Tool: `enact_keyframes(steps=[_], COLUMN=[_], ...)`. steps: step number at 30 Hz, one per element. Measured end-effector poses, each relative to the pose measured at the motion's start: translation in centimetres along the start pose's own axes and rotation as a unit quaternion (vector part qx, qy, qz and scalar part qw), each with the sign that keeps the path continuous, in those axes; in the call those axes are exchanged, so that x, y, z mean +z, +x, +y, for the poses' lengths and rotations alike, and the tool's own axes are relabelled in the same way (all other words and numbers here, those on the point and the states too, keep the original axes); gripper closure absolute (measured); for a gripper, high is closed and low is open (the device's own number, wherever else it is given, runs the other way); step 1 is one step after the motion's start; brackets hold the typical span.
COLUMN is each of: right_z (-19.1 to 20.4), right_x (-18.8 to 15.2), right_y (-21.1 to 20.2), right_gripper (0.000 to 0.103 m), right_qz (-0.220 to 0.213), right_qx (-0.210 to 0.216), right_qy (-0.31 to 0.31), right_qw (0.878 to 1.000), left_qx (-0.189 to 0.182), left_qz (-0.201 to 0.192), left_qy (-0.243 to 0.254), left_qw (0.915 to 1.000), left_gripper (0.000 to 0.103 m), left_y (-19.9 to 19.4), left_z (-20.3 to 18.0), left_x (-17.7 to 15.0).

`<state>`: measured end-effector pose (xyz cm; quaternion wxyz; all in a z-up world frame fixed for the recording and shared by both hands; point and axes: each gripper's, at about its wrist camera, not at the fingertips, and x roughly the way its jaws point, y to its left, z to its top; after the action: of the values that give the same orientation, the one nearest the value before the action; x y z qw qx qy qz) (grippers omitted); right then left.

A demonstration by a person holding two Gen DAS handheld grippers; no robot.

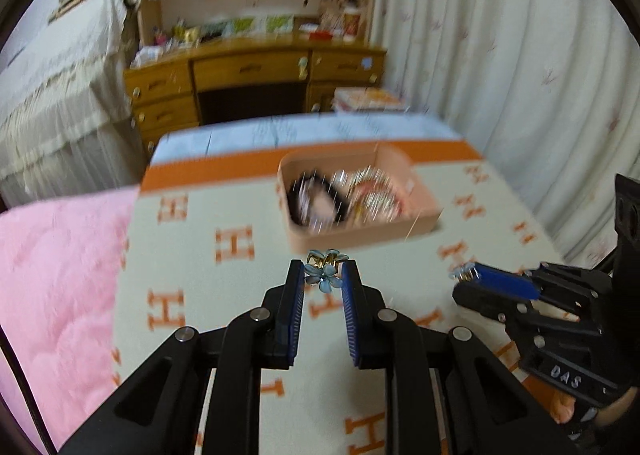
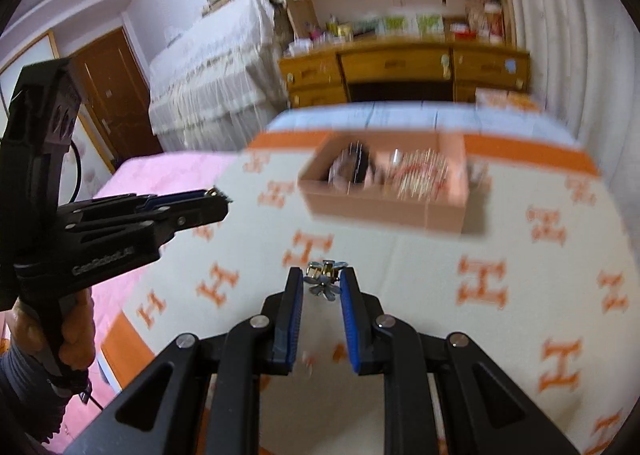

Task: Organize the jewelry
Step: 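Carry the charms and flower brooch into the pink box while both tools open, then withdraw both tools from the box toward the two rings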

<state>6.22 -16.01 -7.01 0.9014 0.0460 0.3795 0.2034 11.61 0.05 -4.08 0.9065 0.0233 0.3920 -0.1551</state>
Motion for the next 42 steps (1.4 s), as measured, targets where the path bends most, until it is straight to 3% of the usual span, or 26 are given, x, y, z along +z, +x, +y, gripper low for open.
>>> enact_keyframes(steps=[6,11,20,24,28,42], right_z=[-1.3,-3.5,-6.7,-7.4,-7.9,-4.8], right_x=[6.1,11.0,13.0,13.0,12.7,10.9], right_y=[-3.0,-2.6,5.0,7.5,7.7,1.5], right_gripper=[0.084,0.084,0.083,0.083,0.083,0.083], right_qz=[-0.057,-0.082,-0.029,-0.002,-0.007,-0.037], right_qx=[-0.012,-0.026,-0.033,-0.016,-0.014,-0.007], right_qy=[0.007,0.037,0.066,0.079,0.086,0.053], right_qw=[0.998,0.996,0.997,0.997,0.996,0.998], left_qx=[-0.005,0.000,0.023,0.035,0.048,0.041], left_qz=[-0.033,-0.045,0.026,0.036,0.024,-0.012], left_qy=[0.026,0.036,0.001,-0.017,-0.025,-0.003], left_qw=[0.9991,0.9984,0.9994,0.9986,0.9983,0.9991], left_gripper=[0.086,0.086,0.085,0.056,0.026,0.017], left_y=[-1.3,1.6,11.8,13.2,12.5,5.0], left_z=[-1.4,-2.6,-1.3,-0.6,0.2,-0.9], left_x=[6.0,10.3,12.8,12.5,12.1,9.2])
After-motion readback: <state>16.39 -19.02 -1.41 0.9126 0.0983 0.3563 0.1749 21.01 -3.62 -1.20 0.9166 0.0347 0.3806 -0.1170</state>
